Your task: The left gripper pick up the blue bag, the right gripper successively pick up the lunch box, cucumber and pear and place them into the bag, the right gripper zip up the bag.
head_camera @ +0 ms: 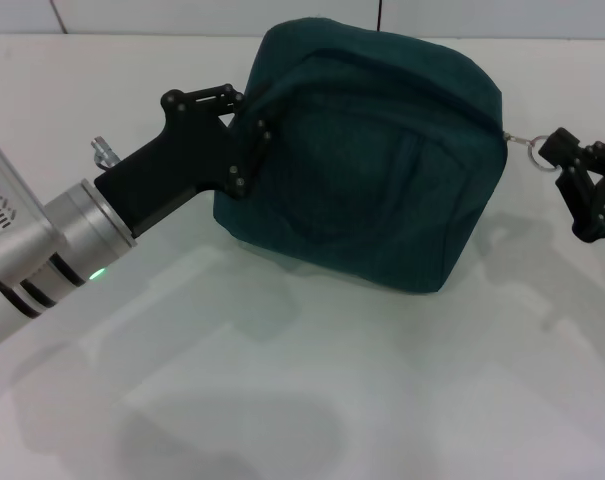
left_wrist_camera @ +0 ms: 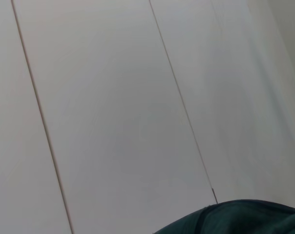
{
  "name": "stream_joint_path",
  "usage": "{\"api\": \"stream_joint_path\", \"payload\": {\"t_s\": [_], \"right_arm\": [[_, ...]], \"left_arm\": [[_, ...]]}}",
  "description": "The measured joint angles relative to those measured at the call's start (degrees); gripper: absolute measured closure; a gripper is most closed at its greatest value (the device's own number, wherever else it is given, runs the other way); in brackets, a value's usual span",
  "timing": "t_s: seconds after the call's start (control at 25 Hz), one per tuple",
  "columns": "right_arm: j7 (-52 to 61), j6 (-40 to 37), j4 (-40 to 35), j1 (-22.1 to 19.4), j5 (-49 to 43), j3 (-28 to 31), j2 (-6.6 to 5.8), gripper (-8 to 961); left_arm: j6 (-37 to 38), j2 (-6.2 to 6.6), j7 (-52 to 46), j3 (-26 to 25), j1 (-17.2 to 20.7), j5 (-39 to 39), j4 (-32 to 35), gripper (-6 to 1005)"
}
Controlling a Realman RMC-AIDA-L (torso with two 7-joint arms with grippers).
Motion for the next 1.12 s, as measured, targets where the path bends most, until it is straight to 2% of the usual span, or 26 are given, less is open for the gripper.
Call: {"api": "stream_joint_path", "payload": {"t_s": [0.32, 0.6, 1.12], "right_arm": [[0.22, -3.42, 1.53, -1.08, -0.01, 0.20, -0.32, 916], [0.25, -3.11, 2.77, -1.94, -0.04, 0.30, -0.48, 915], [1.82, 4.42, 4.54, -0.59, -2.88, -0.21, -0.38, 913]], "left_arm": [[-0.08, -0.01, -0.28, -0.02, -0.03, -0.06, -0.12, 863], [-0.26, -0.22, -0.49, -0.04, -0.06, -0.15, -0.24, 864], [-0.36, -0.33, -1.88, -0.03, -0.69, -0.25, -0.40, 866]]}}
